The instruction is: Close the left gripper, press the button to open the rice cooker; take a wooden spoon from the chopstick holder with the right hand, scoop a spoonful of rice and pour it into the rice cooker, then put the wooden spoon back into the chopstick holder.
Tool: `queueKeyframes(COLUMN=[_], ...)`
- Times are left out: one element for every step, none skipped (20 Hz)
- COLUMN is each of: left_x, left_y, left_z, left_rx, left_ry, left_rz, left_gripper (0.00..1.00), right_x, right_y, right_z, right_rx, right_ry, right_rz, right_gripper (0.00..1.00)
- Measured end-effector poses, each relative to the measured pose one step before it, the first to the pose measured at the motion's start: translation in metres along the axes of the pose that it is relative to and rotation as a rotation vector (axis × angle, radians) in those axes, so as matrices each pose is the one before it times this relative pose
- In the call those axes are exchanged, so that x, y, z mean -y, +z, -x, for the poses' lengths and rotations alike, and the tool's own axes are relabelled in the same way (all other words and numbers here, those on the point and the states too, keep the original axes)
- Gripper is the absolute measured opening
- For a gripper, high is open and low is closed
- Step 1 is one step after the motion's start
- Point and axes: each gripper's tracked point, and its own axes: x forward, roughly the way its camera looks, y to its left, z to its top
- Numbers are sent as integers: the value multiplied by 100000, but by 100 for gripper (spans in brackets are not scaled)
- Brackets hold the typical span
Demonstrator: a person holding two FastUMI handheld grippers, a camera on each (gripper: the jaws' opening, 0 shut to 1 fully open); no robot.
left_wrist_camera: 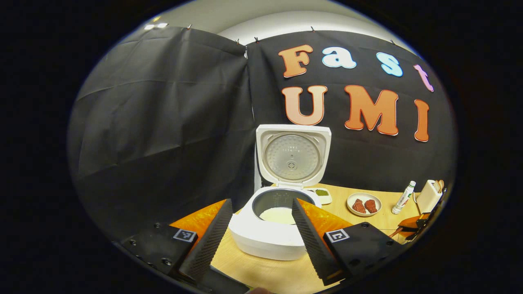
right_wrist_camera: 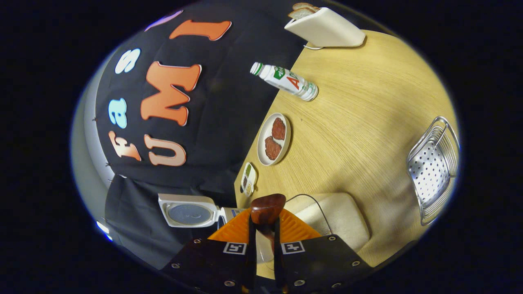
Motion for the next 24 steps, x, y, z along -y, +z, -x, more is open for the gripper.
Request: queueKeyframes(left_x=[231, 368, 123, 167, 37, -183, -220, -349, -420, -542, -657, -678, -786, -966, -965, -960, -904, -939, -1383, -1360, -1120, -1072, -1034, -913], left_y=[3, 57, -26, 179, -35, 138, -1, 139, -106, 92, -77, 2, -189, 19, 26, -171, -150, -17, -256, -328, -338, -331, -591, -556], left_z=[25, 32, 165, 108, 58, -92, 167, 59, 76, 6, 38, 88, 41, 87, -71, -75, 40, 129, -235, -120, 114, -22, -89, -73], left_rx=[171, 254, 454, 460, 286, 437, 195, 367, 349, 540, 180, 112, -40, 287, 155, 185, 364, 141, -342, -860, -544, -960, -888, -855], left_ry=[-453, -761, -421, -438, 90, -42, 341, 473, 627, 963, 904, 1378, 1169, 1779, 1590, 1740, 1773, 1573, 1913, 2317, 1666, 1792, 1714, 1597], left_rz=[79, 75, -156, -197, -82, 410, 305, 260, 210, 473, 611, 767, 831, 850, 953, 816, 790, 621, 353, 853, 1440, 1385, 834, 474], left_gripper=[99, 99, 99, 100, 99, 98, 99, 99, 99, 99, 99, 99, 99, 99, 99, 99, 99, 99, 99, 100, 99, 99, 100, 99], right_x=[-574, -377, -659, -544, -777, -848, -1037, -929, -1077, -870, -1035, -976, -1082, -1017, -996, -888, -808, -607, -482, -573, -349, -377, -385, -529], right_y=[815, 505, 561, 160, 236, 9, -72, -122, -159, -623, -635, -687, -556, -761, -750, -775, -779, -942, -872, -760, -761, -769, -843, -845], right_z=[559, 481, 355, 260, 4, 25, -138, -9, -464, -557, -624, -664, -880, -784, -902, -964, -1193, -1273, -1179, -1390, -1233, -943, -1088, -1078], right_rx=[1334, 1015, 1069, 479, 446, -106, 28, -216, -495, -722, -913, -983, -1062, -1238, -1214, -1237, -1105, -1337, -996, -179, -504, -377, -546, -413], right_ry=[1910, 1472, 1667, 1366, 1682, 1725, 2337, 2131, 1865, 1454, 1346, 1107, 1465, 1443, 1414, 1034, 741, 379, -296, -570, -699, -688, -414, -269], right_rz=[-2464, -1474, -1625, -1526, -2725, -3094, -3128, -2286, -1850, -983, -681, -1095, -1108, -1374, -864, -356, 359, 733, 472, 736, 1589, 1310, 1352, 1738], right_gripper=[17, 17, 17, 17, 17, 17, 17, 17, 17, 17, 17, 17, 17, 17, 17, 17, 17, 17, 17, 17, 17, 17, 17, 17])
